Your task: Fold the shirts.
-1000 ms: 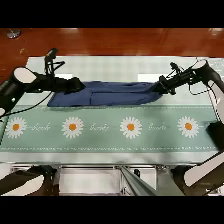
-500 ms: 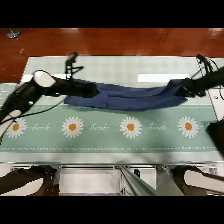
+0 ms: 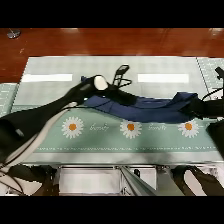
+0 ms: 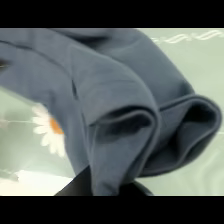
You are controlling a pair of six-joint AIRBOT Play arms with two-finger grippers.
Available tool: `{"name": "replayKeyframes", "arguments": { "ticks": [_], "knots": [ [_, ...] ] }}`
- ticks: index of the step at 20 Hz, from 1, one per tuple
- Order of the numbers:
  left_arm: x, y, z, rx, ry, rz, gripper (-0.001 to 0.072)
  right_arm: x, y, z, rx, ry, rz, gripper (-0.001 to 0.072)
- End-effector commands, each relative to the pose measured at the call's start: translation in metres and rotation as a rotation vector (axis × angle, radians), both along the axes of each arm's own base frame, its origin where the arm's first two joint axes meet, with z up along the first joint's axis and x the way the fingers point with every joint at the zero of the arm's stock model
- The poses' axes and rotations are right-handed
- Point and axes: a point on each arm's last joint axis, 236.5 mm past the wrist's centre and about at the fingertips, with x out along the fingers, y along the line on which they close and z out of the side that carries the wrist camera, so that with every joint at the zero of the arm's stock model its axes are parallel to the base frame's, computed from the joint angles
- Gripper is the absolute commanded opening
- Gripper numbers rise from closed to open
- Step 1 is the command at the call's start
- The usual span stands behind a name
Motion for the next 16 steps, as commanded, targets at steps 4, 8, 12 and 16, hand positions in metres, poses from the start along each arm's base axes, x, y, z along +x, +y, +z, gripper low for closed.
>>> {"name": "replayKeyframes", "arguments": {
  "ticks": [4, 8, 12, 16],
  "knots": [
    [-0.083, -0.086, -0.038, -0.016, 0.186, -0.146, 0.0024, -0.010, 0.021, 0.013, 0.053, -0.034, 0.027, 0.0022],
    [-0.111, -0.087, -0.049, 0.016, 0.230, -0.219, 0.0024, -0.001, 0.034, 0.019, 0.070, -0.075, 0.037, 0.0022],
    [-0.016, -0.025, -0.001, -0.009, 0.163, -0.119, 0.0024, 0.000, 0.050, 0.022, 0.097, -0.080, 0.051, 0.0022],
    [0.063, 0.126, 0.065, 0.111, 0.055, 0.024, 0.0024, 0.015, 0.085, 0.023, 0.131, -0.099, 0.105, 0.0022]
  ]
}}
